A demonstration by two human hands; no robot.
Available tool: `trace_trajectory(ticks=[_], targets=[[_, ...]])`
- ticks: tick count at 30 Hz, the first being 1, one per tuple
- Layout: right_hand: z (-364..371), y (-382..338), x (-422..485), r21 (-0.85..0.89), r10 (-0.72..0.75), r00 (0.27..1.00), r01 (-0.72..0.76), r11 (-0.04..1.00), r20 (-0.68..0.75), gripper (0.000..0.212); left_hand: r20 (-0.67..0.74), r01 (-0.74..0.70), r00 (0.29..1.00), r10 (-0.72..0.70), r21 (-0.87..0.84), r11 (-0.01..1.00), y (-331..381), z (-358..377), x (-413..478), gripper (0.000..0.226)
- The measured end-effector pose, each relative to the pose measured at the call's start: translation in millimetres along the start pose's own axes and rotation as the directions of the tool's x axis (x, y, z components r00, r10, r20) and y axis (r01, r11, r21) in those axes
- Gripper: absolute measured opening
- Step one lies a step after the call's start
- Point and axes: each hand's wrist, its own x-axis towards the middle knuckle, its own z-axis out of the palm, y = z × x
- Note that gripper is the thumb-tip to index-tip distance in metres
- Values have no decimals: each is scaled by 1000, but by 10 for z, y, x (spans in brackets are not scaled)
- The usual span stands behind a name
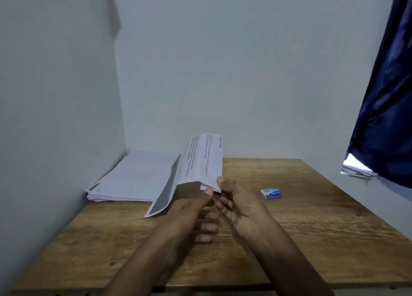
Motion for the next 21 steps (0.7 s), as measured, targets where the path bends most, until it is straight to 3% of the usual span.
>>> trace_trajectory(ticks=[6, 12, 18, 20, 21], targets=[[-29, 128, 27, -123, -107, 994, 104, 987, -21, 5, -78, -29, 997, 4, -328, 944, -89, -100, 285, 43], [-113, 174, 170, -262, -110, 993, 94, 960, -46, 15, -101, -31, 995, -6, -358, 933, -74, -125, 503, 24], [-185, 41, 378, -348, -60, 992, 96, 932, 114, 14, -99, -31, 995, 0, -305, 952, 8, -206, 798, 18], [-258, -21, 452, -493, -194, 967, 250, 833, 162, 15, -121, -65, 992, 32, -279, 958, -8, -241, 895, 18], [-323, -42, 500, -657, -325, 925, 369, 658, 194, 20, -145, -79, 989, 39, -278, 957, -24, -269, 943, 18]])
